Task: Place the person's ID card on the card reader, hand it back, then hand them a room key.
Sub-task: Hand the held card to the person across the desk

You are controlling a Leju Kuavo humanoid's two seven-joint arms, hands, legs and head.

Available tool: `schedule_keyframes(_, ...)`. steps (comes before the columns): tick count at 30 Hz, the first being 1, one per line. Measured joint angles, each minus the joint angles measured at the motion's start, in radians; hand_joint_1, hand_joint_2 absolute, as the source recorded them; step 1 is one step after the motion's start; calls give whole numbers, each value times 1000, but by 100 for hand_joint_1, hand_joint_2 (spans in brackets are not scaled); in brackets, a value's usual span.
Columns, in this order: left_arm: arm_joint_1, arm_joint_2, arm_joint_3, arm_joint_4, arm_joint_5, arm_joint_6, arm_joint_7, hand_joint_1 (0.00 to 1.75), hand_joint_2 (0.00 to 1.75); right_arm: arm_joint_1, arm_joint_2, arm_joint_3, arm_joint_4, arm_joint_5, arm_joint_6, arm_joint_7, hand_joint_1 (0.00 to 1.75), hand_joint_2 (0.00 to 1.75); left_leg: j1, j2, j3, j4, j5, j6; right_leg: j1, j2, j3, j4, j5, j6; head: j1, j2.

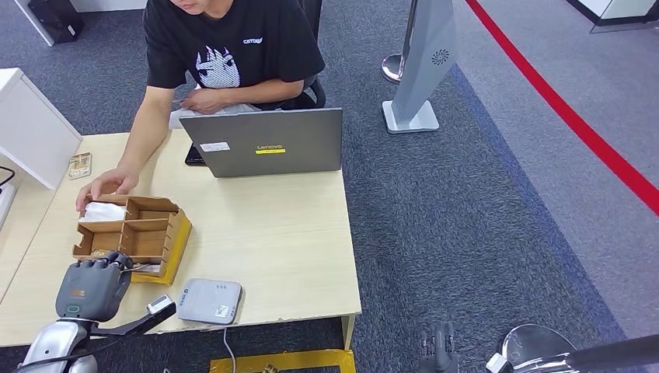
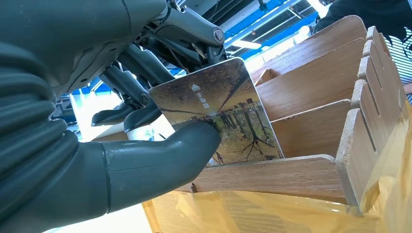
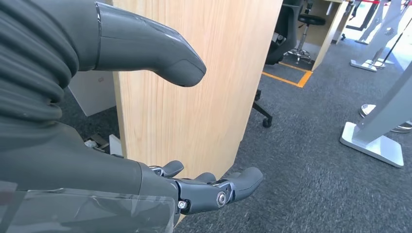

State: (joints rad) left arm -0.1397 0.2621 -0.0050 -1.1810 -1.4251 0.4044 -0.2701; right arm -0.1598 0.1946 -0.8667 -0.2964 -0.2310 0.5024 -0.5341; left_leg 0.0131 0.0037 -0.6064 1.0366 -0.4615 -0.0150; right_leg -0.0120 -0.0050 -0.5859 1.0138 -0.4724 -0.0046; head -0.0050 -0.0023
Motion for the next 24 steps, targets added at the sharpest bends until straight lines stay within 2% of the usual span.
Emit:
schedule_keyframes(5,-2,0,0,0,-2,8,8,175,175,0,0,0,0,3,1,3,0,175,0,0,0,0,0,0,0,0,0,0,0,0,0,0)
schedule_keyframes(7,-32,5,0,-2,4,15,38,175,175,0,0,3,0,16,2,15,0,175,1,0,-1,1,1,0,1,0,-3,0,0,0,-1,0)
schedule_keyframes(8,-73,14,0,-7,14,-9,54,175,175,-3,1,6,1,25,0,21,0,175,3,-2,-4,2,3,0,2,-2,-6,0,1,0,0,0)
schedule_keyframes(11,-259,61,1,-30,50,-174,64,175,175,-17,5,20,4,38,-8,28,0,175,7,-6,-13,3,8,-3,7,-6,-9,1,7,-4,5,0)
schedule_keyframes(14,-369,89,1,-50,54,-223,63,175,175,-22,8,26,7,39,-9,28,0,175,6,-3,-10,2,9,-3,6,-4,-8,1,8,-6,0,0)
schedule_keyframes(24,-388,97,1,-79,45,-213,61,175,175,-22,10,33,10,37,-7,28,0,175,6,0,-10,2,9,-4,6,-1,-9,1,8,-6,0,0)
